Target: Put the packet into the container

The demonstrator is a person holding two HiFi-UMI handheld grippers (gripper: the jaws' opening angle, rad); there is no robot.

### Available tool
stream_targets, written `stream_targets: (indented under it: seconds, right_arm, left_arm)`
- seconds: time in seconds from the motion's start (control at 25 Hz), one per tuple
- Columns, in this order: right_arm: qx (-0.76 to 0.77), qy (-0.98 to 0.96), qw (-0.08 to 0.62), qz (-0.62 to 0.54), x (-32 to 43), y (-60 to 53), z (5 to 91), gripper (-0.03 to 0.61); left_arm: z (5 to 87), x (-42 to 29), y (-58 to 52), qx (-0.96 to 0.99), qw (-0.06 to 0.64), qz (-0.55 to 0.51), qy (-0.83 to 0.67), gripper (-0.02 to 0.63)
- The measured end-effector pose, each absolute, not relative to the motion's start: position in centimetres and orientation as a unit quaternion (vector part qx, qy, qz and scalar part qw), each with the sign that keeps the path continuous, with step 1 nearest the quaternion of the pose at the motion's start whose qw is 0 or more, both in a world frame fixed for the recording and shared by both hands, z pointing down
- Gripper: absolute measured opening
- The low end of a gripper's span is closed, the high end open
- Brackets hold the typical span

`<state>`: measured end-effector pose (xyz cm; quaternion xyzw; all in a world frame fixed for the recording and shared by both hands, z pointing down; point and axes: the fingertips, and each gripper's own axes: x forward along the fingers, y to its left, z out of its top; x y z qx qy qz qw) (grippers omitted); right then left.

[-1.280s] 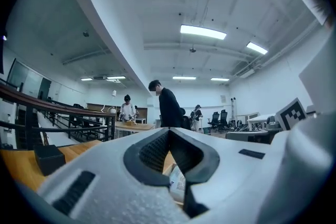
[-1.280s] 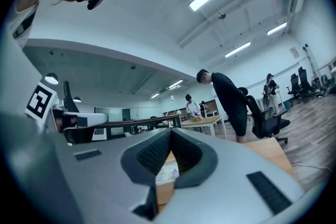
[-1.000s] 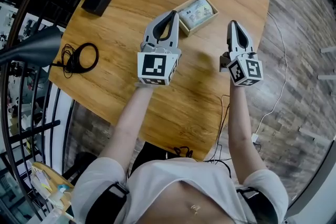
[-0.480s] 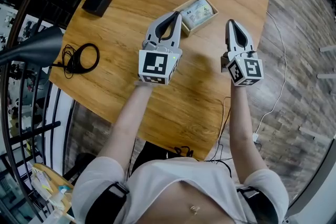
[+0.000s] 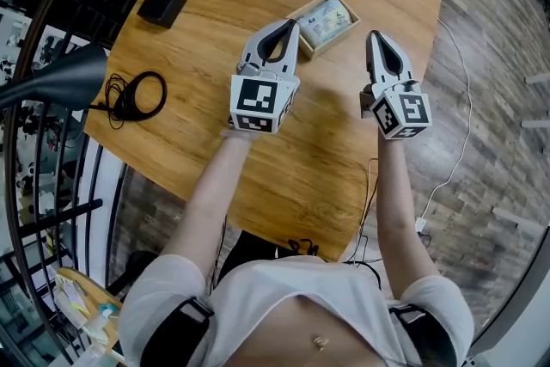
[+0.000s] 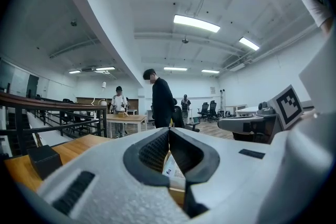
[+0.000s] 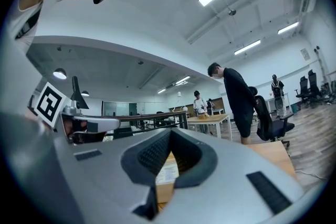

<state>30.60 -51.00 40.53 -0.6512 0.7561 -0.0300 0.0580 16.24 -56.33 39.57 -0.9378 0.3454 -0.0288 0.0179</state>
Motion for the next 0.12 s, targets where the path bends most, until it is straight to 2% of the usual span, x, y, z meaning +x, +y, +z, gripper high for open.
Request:
stream_targets:
  seconds: [0.12]
  right_arm:
    - [-0.642, 0.764, 0.062, -0.035, 30.17, -50.64, 40.61, 0.011]
  left_arm:
    - [40.09, 16.61, -56.31, -0.938, 0.02, -0.042, 0.345, 0.009]
